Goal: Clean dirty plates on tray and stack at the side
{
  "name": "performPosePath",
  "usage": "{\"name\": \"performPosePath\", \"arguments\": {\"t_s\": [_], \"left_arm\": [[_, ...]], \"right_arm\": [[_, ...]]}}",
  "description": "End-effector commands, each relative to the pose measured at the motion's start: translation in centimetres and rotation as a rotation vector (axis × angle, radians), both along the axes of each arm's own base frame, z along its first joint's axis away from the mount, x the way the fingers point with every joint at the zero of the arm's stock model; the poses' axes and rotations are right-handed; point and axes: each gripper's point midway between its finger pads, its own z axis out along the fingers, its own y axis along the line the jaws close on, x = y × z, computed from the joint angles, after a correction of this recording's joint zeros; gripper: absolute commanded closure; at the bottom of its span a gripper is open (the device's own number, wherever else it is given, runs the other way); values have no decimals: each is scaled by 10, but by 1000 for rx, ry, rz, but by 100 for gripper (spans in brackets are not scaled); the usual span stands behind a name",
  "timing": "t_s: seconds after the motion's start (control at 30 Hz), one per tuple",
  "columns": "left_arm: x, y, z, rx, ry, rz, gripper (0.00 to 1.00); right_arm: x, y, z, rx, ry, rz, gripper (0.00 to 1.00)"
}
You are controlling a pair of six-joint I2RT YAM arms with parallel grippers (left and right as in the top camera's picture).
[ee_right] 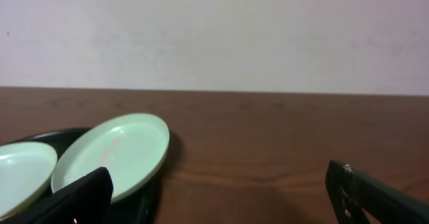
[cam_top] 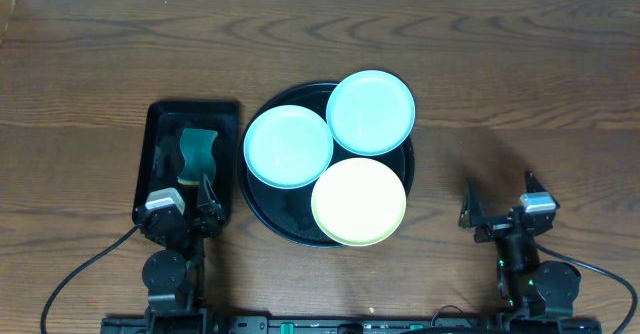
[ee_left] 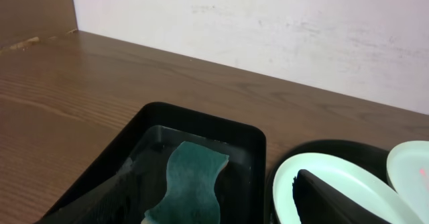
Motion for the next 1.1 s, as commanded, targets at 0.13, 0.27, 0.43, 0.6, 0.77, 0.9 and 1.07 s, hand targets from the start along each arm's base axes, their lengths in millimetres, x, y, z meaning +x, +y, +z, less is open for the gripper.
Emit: {"name": "performPosePath", "arguments": {"t_s": [0.13,0.27,0.43,0.6,0.77,0.9,1.07], "left_arm": [[1,-13,-5,-34,19,-69,26],[0,-13,21,-31,-26,-70,25],[-2,-16,65,-44,-73,-84,26],[3,-27,105,-56,-24,-149,25],[14,-26,127,-68,88,-146,26],[30,-26,142,-85,238,-143,26],[49,-25,146,-106,435,-136,26]], "right_arm": [[-2,10,10,-6,-43,55,1],[-5,12,32,-11,-116,67,1],[-9,14,58,-14,-153,75,1],[-7,21,89,-18,-145,118,1],[17,20,112,-8,-44,119,1],[55,25,119,14,154,160,1],[93,32,116,54,404,207,1]]}}
